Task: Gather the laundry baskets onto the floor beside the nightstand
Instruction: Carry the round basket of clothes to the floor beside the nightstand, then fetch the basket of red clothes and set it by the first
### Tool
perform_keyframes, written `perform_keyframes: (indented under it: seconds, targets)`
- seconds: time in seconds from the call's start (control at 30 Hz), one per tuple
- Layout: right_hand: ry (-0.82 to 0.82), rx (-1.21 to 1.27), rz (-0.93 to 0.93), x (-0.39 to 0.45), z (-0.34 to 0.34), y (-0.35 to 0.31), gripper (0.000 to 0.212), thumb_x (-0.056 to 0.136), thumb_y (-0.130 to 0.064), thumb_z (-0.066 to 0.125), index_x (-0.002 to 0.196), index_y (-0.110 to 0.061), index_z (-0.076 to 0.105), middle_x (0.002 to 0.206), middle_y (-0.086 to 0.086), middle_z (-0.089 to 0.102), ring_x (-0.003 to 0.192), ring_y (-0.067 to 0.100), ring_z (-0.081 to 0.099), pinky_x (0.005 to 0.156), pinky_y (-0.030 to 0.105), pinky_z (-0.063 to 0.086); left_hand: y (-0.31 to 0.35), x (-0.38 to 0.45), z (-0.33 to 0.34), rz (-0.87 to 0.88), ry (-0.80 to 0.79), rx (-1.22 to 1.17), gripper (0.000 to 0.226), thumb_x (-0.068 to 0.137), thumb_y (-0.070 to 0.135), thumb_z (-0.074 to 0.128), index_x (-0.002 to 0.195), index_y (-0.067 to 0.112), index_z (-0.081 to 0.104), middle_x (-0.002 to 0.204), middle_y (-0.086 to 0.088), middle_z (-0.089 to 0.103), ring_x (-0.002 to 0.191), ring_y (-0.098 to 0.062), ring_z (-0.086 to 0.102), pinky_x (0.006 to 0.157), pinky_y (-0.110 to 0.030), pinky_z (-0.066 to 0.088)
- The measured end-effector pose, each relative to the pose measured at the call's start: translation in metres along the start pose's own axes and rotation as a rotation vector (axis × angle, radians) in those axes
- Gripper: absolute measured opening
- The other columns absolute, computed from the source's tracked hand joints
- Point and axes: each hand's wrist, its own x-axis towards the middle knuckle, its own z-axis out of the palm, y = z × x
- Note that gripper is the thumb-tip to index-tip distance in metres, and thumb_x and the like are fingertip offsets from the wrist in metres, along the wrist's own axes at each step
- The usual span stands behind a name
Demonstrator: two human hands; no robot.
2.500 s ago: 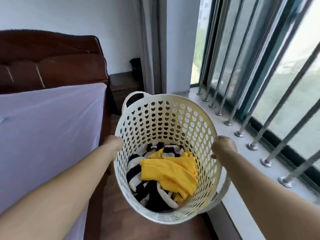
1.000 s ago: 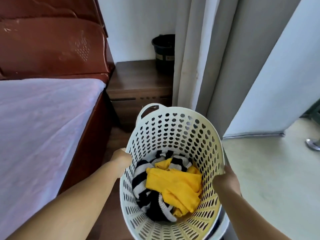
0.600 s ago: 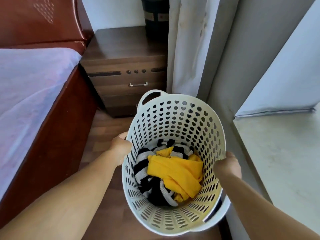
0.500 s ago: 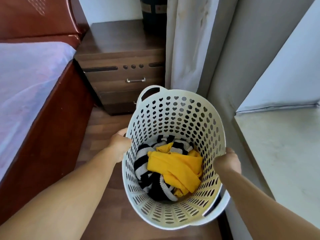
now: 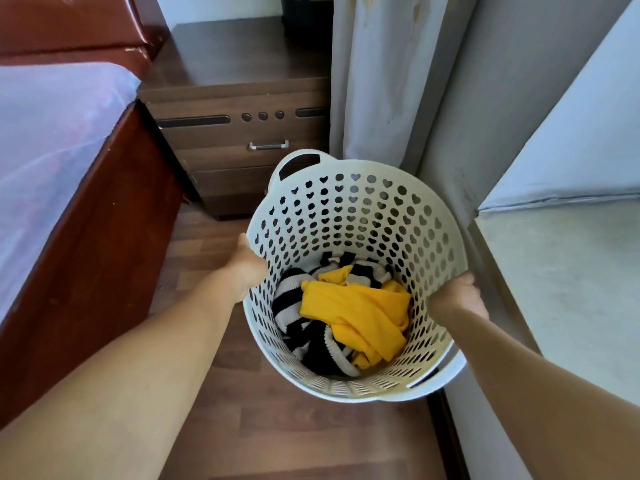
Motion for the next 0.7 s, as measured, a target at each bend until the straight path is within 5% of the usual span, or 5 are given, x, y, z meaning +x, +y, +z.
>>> perform_keyframes:
  seconds: [0.2,0.33,0.47,0.57,0.7]
  targets:
    - [0.036,-0.061,-0.201,-0.038,-0.005,-0.011,0.086,0.089,-0.019,0.052,0.153,-0.015,-0.006,0.163,0.007,0.005,0.149,0.025,0.009,0.119,0.04,0.012,0.012,-0.039,-0.005,-0.018,-0.029,0.205,0.077,0.096,0.014,0.047,0.156,0.026,0.001,0.161,-0.009,0.014,0.139,-0.034,0.035,0.109,-0.041,0.04]
    - [0.009,0.187,-0.375,-0.093,-0.034,-0.034,0.074,0.092,-0.029,0.052,0.153,-0.021,0.011,0.16,0.003,0.021,0.146,0.023,0.023,0.116,0.043,0.028,0.049,-0.102,-0.009,0.173,-0.015,0.306,0.067,0.095,0.021,0.052,0.154,0.022,0.02,0.158,-0.011,0.023,0.136,-0.034,0.042,0.105,-0.038,0.041]
    - [0.087,0.433,-0.452,-0.166,-0.088,-0.055,0.052,0.092,-0.027,0.051,0.142,-0.02,0.037,0.138,0.007,0.049,0.115,0.022,0.053,0.094,0.034,0.042,0.099,-0.189,-0.022,0.363,0.024,0.225,0.051,0.093,0.021,0.055,0.142,0.017,0.043,0.144,-0.01,0.049,0.126,-0.026,0.052,0.098,-0.033,0.044]
    - [0.157,0.61,-0.468,-0.221,-0.141,-0.065,0.04,0.092,-0.029,0.051,0.13,-0.016,0.049,0.108,0.0,0.064,0.098,0.021,0.061,0.085,0.03,0.045,0.132,-0.257,-0.039,0.471,0.049,0.079,0.039,0.092,0.019,0.054,0.131,0.016,0.054,0.128,-0.006,0.062,0.1,-0.018,0.059,0.082,-0.027,0.044]
    - [0.276,0.754,-0.458,-0.29,-0.225,-0.048,0.036,0.093,-0.032,0.049,0.125,-0.015,0.05,0.073,-0.021,0.05,0.083,0.015,0.056,0.077,0.026,0.04,0.17,-0.351,-0.067,0.64,0.023,0.02,0.031,0.092,0.021,0.053,0.122,0.02,0.061,0.107,0.002,0.067,0.092,-0.012,0.059,0.079,-0.026,0.044]
